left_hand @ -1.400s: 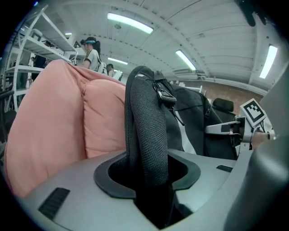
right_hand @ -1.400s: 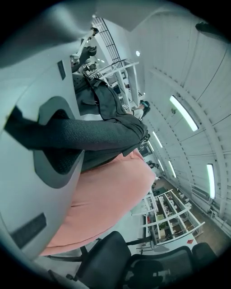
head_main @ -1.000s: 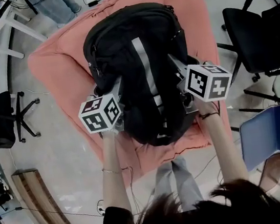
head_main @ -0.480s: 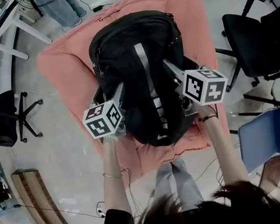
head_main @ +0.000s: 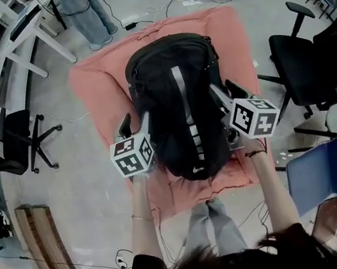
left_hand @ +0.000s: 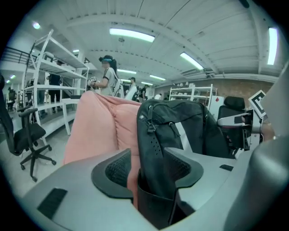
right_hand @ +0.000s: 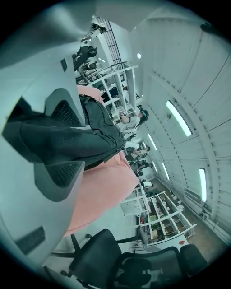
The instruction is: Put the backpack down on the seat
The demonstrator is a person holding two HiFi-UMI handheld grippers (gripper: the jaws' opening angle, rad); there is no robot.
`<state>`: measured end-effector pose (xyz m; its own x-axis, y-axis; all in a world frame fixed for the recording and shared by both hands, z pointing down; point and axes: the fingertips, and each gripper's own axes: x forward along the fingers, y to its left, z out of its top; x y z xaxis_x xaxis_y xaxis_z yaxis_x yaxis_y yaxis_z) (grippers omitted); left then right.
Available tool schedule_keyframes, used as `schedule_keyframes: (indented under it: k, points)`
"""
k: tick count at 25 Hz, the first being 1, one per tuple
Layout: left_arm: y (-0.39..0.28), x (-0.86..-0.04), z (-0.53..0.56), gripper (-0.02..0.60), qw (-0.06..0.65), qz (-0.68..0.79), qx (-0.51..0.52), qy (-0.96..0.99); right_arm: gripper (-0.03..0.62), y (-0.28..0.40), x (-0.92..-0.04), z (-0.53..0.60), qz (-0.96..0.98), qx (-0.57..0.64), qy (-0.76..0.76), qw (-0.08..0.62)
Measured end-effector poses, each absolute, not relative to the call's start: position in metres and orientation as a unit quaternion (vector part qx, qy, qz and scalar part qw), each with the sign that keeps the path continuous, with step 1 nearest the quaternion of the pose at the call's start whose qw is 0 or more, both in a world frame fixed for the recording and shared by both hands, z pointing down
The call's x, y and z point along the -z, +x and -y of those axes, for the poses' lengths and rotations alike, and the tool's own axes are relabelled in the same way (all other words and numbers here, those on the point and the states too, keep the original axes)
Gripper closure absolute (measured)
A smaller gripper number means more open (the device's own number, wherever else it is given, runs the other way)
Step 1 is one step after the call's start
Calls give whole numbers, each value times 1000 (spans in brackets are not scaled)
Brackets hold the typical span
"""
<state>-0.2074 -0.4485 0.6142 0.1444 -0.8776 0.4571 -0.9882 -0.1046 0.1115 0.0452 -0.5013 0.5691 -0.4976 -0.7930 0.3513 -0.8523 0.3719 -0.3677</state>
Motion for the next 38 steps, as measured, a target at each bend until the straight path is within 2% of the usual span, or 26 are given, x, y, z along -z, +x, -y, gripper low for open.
schedule_keyframes:
  k: [1,3,5,7,10,14,22,31,38]
  points:
    - [-208,-606,446,380,190,645,-140,727,361,47,-565,499,826,-254,500,60]
    - [-207,-591,442,475,176,653,-139,724,412,47,-556,493,829,-248,497,62]
    - [-202,-576,436,529,167,653,-139,726,442,46,-548,484,835,-241,491,64]
    - [-194,-561,425,554,157,647,-140,733,499,45,-538,471,841,-230,485,67]
    - [-176,-537,407,561,153,629,-133,751,547,42,-518,453,851,-216,474,64]
    - [-158,-512,375,566,151,609,-126,769,568,37,-489,424,865,-202,456,55]
    - [-145,-453,313,568,130,602,-91,783,576,39,-429,359,899,-161,408,7]
    - [-145,-387,264,568,76,609,-54,787,577,52,-368,310,912,-102,397,-34]
    - [-147,-347,238,568,45,604,-32,795,577,59,-330,290,917,-36,395,-49]
